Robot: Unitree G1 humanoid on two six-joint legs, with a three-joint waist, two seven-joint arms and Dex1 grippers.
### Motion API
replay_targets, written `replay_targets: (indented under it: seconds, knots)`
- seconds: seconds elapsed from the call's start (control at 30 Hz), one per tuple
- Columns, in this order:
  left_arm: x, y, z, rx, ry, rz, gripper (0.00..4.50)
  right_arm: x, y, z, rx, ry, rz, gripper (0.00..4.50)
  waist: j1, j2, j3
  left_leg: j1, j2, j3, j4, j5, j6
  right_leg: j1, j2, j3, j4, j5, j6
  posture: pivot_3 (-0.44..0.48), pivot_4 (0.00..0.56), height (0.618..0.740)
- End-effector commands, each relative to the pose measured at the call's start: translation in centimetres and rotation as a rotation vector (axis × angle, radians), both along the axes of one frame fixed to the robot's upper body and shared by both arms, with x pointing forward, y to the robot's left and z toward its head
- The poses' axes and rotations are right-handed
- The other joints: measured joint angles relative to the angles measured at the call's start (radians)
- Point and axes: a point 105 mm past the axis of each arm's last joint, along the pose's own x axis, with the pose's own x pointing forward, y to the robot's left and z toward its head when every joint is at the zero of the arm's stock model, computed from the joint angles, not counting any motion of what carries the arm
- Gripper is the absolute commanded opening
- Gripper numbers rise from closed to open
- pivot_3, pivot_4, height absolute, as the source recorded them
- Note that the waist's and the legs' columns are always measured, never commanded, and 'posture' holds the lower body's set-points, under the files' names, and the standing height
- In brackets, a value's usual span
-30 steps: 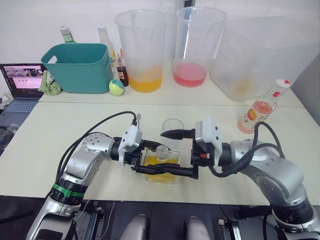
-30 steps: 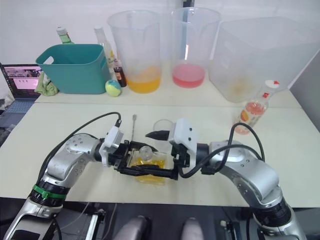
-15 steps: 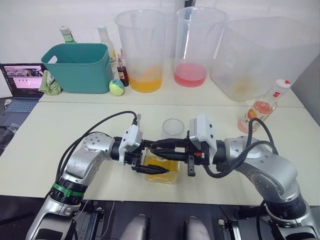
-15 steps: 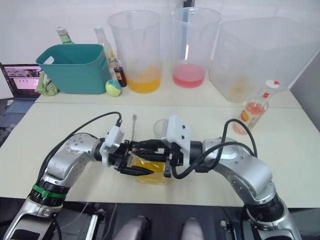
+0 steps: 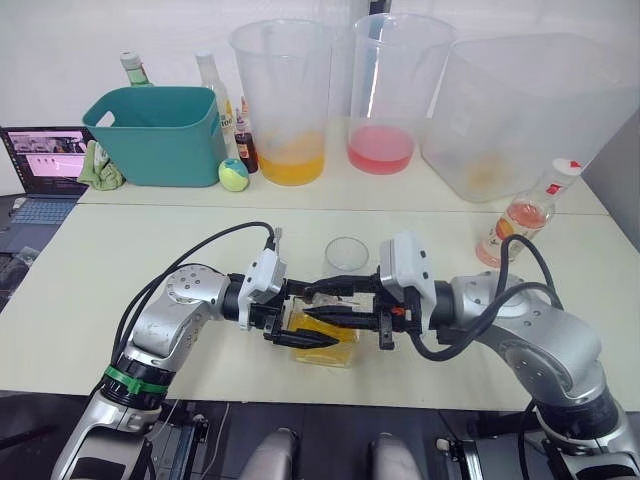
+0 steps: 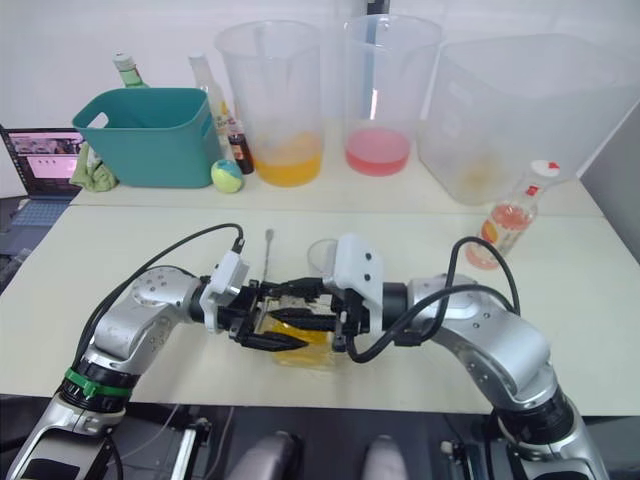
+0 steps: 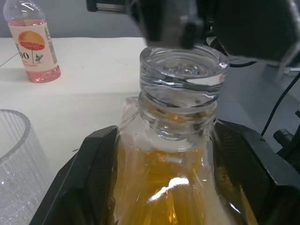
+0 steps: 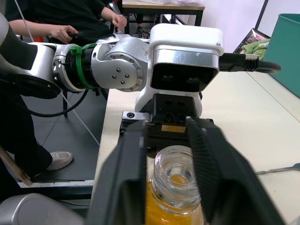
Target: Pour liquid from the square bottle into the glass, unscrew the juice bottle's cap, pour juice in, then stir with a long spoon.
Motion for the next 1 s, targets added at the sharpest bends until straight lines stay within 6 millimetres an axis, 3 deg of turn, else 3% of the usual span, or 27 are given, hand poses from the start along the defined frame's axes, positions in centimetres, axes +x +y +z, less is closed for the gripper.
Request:
replay_targets:
  seconds: [0.03, 0.27, 1.0]
  knots:
    - [0.2, 0.1, -0.4, 0.043, -0.012, 0.026, 2.80, -0.3, 0.0, 0.4, 0.002, -0.025, 0.005, 2.46, 0.000, 0.000, 0.000, 0.000, 0.000, 0.000, 0.000, 0.000, 0.000, 0.000, 0.000, 0.000, 0.000, 0.000, 0.000, 0.000, 0.150, 0.729]
    - [0.2, 0.1, -0.3, 0.046, -0.013, 0.027, 2.80, 0.5, -0.2, -0.4, -0.022, -0.006, -0.031, 2.46, 0.000, 0.000, 0.000, 0.000, 0.000, 0.000, 0.000, 0.000, 0.000, 0.000, 0.000, 0.000, 0.000, 0.000, 0.000, 0.000, 0.150, 0.729]
    - [0.2, 0.2, -0.4, 0.052, -0.012, 0.031, 2.80, 0.2, -0.1, -0.7, -0.023, -0.011, -0.015, 2.46, 0.000, 0.000, 0.000, 0.000, 0.000, 0.000, 0.000, 0.000, 0.000, 0.000, 0.000, 0.000, 0.000, 0.000, 0.000, 0.000, 0.150, 0.729]
